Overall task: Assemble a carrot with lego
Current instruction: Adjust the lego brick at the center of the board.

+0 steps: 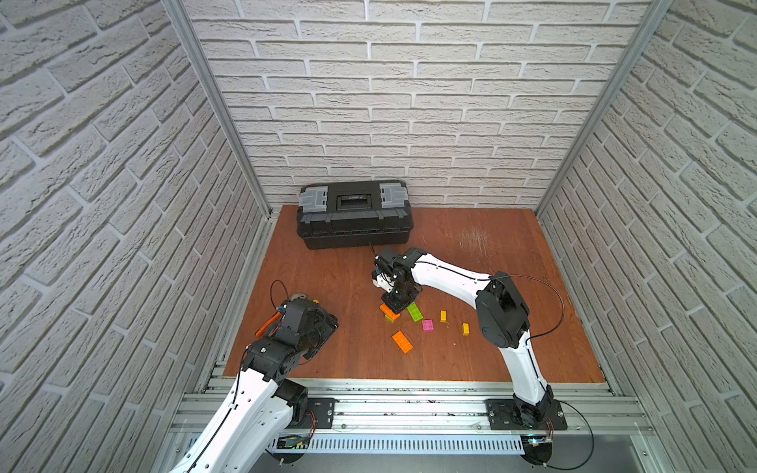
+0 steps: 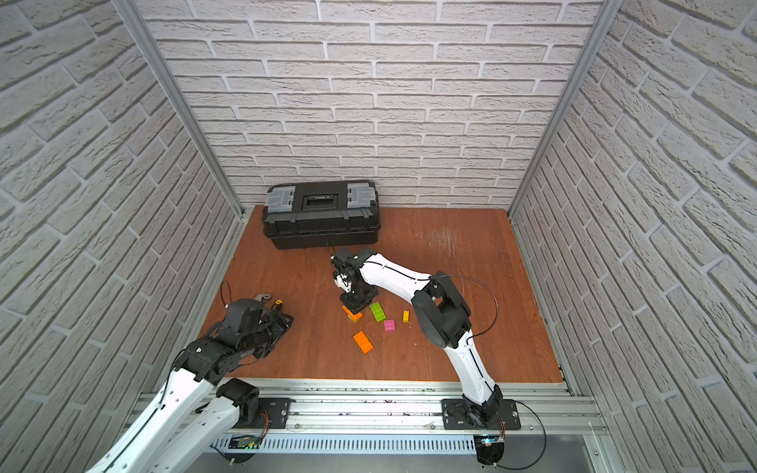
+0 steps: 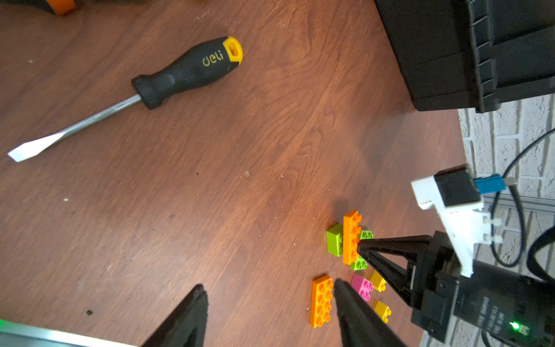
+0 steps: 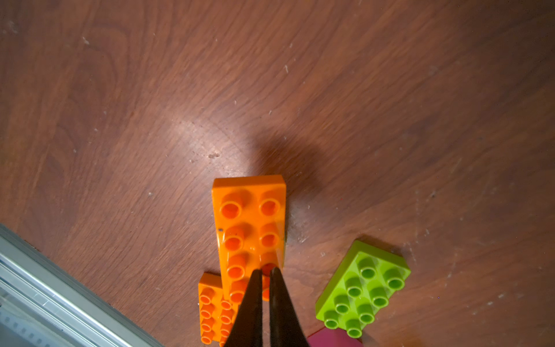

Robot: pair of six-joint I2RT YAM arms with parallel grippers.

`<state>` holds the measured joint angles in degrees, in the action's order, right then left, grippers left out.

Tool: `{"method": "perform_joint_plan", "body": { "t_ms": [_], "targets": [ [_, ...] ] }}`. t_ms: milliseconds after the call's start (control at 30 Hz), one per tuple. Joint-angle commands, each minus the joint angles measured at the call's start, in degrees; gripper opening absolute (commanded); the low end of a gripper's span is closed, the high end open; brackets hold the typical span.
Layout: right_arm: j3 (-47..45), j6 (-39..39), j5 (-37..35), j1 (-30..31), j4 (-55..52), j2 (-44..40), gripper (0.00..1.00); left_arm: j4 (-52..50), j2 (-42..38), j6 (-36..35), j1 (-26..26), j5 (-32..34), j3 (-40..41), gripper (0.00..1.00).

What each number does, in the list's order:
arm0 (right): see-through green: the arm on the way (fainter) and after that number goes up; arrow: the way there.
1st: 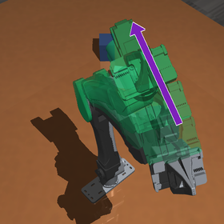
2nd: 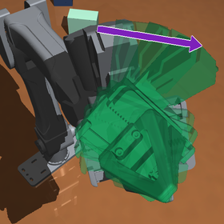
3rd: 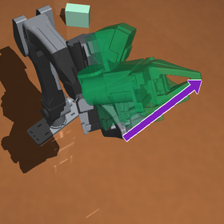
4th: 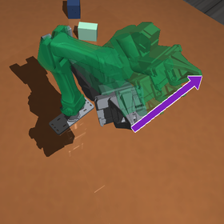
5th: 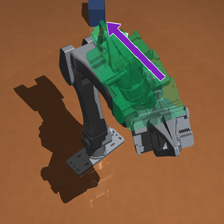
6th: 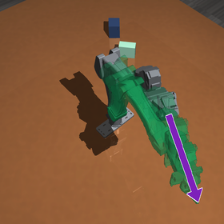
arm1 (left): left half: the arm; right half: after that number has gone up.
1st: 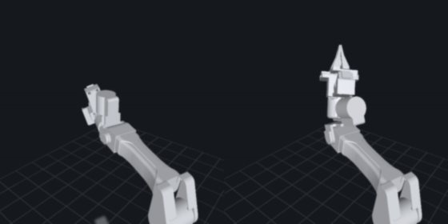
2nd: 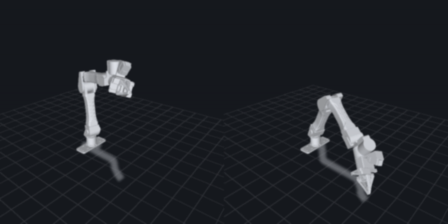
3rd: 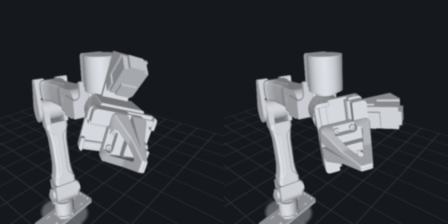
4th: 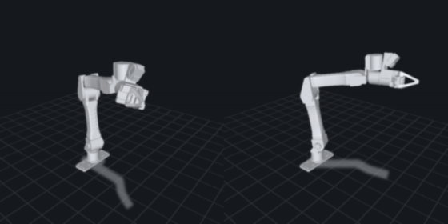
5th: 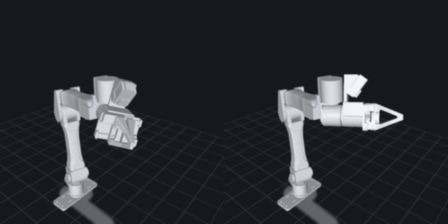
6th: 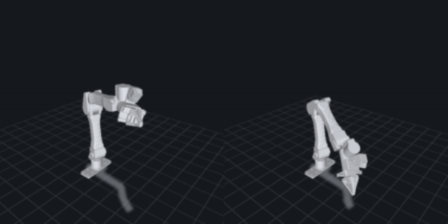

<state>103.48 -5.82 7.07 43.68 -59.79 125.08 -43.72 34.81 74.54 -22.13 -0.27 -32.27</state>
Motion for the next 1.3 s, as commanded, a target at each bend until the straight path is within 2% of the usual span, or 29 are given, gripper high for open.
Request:
{"method": "perform_joint_plan", "body": {
  "t_ms": [0, 100, 133, 333, 467, 767, 1033, 1267],
  "targets": [
    [-1.7, -0.9, -3.7, 0.4, -1.6, 1.0, 0.09, -0.2, -0.4, 0.1, 0.4, 0.7, 0.6, 0.69],
    [-0.7, -1.1, -4.8, 0.4, -3.2, -0.2, 0.11, -0.4, -0.6, 0.0, 0.4, 0.8, 0.5, 0.70],
    [-0.5, -1.2, -5.2, 0.4, -3.5, -0.9, 0.14, -0.4, -0.5, 0.0, 0.5, 0.8, 0.5, 0.69],
    [2.0, -1.7, -3.6, 0.1, -4.3, -5.9, 0.50, -0.5, -0.2, -0.2, 0.4, 1.0, 0.1, 0.72],
    [4.0, -1.4, -0.1, -1.0, -3.3, -7.1, 0.59, -0.7, 0.7, -1.1, 0.5, 1.3, -1.1, 0.75],
    [6.4, 2.9, 3.7, -0.6, -2.8, -4.1, 0.62, -0.9, 1.3, -1.6, 0.5, 1.8, -2.0, 0.75],
    [2.2, 13.4, 0.6, 1.1, -2.1, -2.9, 0.63, -2.1, -0.1, -1.7, 0.5, 2.6, -2.1, 0.75],
    [1.5, 14.6, 0.3, 1.3, -1.5, -1.7, 0.66, -2.2, -0.4, -1.6, 0.5, 2.5, -1.9, 0.76]
  ]
}}
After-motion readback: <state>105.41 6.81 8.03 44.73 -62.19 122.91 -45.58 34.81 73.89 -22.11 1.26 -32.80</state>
